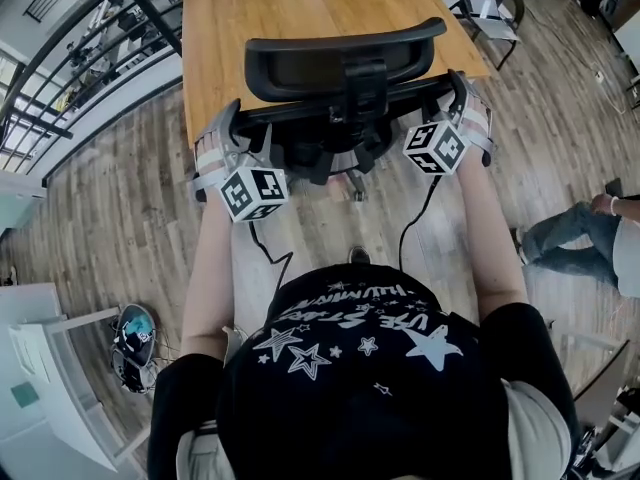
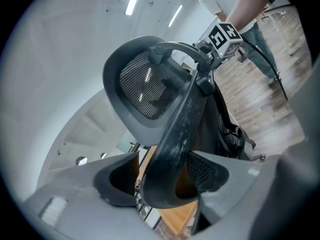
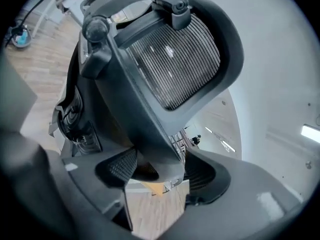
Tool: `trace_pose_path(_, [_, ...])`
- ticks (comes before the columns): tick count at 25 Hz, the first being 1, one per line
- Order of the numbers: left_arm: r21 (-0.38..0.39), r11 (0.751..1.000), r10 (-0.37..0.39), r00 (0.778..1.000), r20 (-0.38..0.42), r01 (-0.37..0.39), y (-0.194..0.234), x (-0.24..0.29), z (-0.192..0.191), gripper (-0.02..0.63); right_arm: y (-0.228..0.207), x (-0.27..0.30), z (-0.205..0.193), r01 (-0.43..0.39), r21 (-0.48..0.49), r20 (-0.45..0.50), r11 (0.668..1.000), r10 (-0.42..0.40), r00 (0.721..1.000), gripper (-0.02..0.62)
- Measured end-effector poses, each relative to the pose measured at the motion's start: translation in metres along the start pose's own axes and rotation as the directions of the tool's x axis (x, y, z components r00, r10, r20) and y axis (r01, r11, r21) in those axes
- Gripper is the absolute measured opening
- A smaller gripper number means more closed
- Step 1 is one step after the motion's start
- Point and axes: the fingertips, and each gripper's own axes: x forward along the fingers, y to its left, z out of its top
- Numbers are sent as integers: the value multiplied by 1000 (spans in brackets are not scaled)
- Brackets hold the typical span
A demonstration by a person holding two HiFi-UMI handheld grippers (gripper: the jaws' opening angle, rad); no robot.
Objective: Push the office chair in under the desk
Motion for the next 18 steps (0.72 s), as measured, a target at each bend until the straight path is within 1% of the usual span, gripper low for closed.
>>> trace_pose_path(4, [-34,999,-3,1000,13,4,3,-19,-6,304,2,-23,2,14,10,-13,1000,-14,1000,305])
trace_pose_path(6, [-63,998,-19,1000,14,20,2,-29,-10,304,5,-36,4,20,25,-17,999,-19,1000,305])
trace_pose_path(8, [-97,994,-45,999,5,45,-2,-38,-16,304,6,-50,8,27,46,-16,999,-26,1000,302])
trace_pose_path(10, [-122,991,-55,998,3,55,-5,-47,-21,304,7,-66,13,35,69,-11,997,-34,999,294])
trace_pose_path(13, [-152,986,-71,997,13,72,-10,-64,-27,304,7,-90,21,51,120,4,991,-51,999,268])
trace_pose_path(15, [-211,973,-90,995,33,95,-12,-78,-29,302,8,-107,26,64,166,12,984,-67,998,242])
trace_pose_path(18, [-323,938,-111,992,66,126,-10,-104,-32,302,15,-132,35,66,238,12,969,-71,997,222])
